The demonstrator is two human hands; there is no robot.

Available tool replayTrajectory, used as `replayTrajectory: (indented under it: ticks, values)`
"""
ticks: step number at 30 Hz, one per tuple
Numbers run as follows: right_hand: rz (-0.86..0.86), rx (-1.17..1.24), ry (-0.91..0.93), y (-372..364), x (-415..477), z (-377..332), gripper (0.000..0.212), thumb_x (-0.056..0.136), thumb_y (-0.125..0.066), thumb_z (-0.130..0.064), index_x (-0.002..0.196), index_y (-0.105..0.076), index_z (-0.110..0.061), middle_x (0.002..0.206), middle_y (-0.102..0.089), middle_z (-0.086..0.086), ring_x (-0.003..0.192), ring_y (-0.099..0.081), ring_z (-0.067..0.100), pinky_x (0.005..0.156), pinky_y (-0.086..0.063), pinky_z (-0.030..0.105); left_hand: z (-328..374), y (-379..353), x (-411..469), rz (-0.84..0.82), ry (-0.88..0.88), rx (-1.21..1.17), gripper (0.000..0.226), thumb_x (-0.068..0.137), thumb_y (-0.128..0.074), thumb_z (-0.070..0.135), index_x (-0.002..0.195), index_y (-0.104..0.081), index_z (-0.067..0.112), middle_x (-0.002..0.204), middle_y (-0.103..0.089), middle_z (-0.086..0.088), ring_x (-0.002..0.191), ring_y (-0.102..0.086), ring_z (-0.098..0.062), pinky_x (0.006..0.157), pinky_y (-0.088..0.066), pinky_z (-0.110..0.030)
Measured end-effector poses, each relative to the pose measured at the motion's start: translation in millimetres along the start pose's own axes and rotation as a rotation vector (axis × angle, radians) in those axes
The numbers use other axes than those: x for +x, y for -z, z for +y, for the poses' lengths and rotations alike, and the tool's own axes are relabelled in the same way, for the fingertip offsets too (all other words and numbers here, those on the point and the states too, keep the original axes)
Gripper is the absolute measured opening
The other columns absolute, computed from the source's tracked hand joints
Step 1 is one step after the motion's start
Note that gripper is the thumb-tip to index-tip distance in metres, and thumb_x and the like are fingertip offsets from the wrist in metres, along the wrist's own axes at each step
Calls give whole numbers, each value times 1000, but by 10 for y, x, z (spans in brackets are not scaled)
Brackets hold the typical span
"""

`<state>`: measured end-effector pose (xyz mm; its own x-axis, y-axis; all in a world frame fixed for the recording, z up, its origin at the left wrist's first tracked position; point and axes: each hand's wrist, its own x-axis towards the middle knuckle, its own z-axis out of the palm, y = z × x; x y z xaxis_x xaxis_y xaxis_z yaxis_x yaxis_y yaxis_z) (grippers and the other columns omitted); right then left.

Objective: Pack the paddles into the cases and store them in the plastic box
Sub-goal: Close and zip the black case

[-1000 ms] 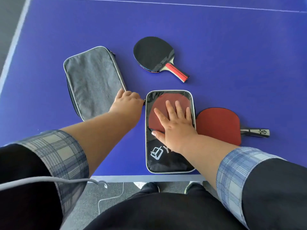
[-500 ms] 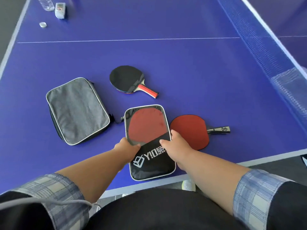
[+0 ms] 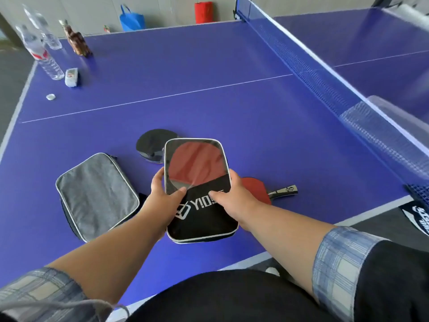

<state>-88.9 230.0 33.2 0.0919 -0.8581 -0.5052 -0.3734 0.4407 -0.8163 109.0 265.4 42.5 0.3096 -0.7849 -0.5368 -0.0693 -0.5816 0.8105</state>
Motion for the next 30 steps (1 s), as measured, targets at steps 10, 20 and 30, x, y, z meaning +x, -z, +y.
replayTrajectory:
  ticks: [10, 20, 30]
  values:
    - [143, -368, 145, 1214, 24, -65, 107, 81, -71, -62, 160, -6, -31, 163, -20, 4, 146, -32, 24, 114, -34, 41, 780, -1211, -22, -124, -347, 341, 109, 65, -85, 46, 149, -15, 41, 126, -55, 10, 108, -60, -15, 87, -49, -33]
    - [177, -500, 165, 3469, 671, 633, 108, 78, -77, -56, 160, -14, -28, 167, -12, 1, 152, -21, 22, 119, -28, 39, 1054, -3526, 119, -290, -217, 590, 134, 55, -82, 62, 151, 10, 44, 138, -43, -2, 98, -52, -12, 76, -45, -27]
    - [141, -688, 41, 4825, 1363, 1338, 110, 75, -80, -53, 160, -16, -23, 166, -18, 8, 148, -26, 33, 119, -31, 46, 1232, -5207, 461, -411, -81, 848, 135, 66, -86, 47, 153, 18, 35, 138, -45, -7, 102, -60, -26, 85, -55, -41]
